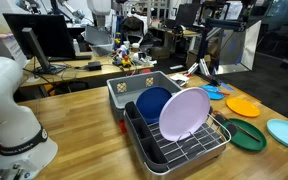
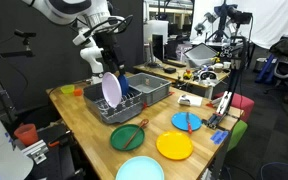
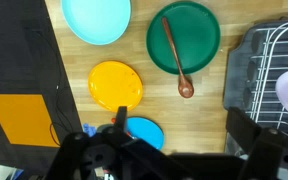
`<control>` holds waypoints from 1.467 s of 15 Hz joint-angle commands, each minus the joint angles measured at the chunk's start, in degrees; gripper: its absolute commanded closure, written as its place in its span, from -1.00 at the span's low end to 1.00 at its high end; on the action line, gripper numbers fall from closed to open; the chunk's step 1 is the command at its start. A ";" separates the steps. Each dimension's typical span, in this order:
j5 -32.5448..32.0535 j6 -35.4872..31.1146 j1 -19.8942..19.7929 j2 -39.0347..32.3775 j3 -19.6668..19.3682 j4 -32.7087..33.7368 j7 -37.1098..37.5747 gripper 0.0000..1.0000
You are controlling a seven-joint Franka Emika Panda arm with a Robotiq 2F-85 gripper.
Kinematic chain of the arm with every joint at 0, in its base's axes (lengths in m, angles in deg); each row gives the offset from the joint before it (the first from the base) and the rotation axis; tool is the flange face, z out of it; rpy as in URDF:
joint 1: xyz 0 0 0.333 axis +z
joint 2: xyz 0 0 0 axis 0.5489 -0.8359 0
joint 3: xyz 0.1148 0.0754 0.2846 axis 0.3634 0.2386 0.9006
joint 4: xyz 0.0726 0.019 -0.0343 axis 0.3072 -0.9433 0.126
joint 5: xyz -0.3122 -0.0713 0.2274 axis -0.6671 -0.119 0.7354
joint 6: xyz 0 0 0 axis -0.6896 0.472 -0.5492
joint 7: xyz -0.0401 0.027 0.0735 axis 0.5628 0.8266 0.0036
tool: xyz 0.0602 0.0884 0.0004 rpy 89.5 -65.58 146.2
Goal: Put the brown spoon onto the drying rack.
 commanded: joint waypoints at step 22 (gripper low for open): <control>-2.57 -12.63 5.37 -30.16 0.03 11.48 -5.43 -1.00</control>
